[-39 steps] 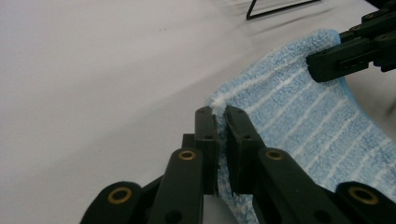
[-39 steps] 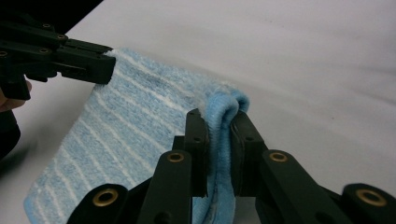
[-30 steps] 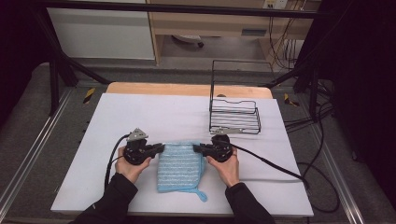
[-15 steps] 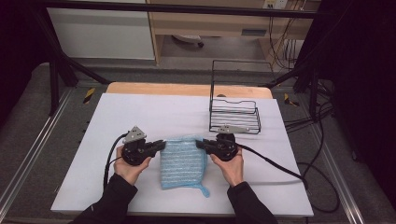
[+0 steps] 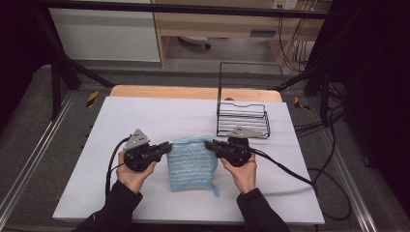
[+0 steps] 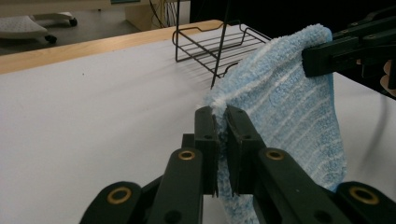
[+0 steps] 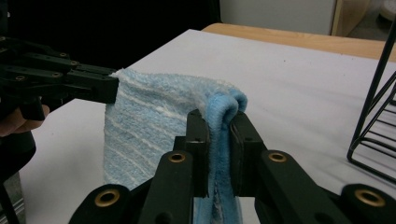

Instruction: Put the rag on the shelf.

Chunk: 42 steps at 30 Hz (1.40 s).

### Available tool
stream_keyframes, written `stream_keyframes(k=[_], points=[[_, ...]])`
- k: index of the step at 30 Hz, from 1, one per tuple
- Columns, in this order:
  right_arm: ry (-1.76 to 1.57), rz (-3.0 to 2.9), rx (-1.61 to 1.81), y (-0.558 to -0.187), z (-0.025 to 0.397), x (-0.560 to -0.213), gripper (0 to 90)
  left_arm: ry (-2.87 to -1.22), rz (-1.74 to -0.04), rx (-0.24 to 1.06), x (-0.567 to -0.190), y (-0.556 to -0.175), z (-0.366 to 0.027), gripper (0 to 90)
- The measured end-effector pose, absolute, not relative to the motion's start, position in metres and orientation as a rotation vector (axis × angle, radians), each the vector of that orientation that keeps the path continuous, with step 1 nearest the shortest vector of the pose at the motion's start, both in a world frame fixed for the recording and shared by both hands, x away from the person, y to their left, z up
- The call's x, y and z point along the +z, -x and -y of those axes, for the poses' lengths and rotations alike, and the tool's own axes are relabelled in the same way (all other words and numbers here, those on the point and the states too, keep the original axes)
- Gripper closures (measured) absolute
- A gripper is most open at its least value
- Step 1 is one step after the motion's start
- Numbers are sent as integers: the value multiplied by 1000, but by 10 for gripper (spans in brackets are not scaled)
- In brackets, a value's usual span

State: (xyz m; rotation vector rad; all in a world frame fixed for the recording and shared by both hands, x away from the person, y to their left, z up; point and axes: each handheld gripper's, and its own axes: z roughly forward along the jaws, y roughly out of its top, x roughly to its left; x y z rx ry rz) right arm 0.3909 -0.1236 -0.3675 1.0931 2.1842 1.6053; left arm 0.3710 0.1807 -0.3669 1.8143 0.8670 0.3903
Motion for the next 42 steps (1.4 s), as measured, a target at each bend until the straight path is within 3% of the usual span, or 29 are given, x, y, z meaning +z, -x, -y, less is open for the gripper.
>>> stream_keyframes(k=[17,42], points=[[-1007,-2042,1644,-373,139,-331,806,-1744,-794,434,-333,-373,-167,838],[-967,-1840,1622,-356,178,-296,807,-1667,-686,487,-297,-387,-116,838]])
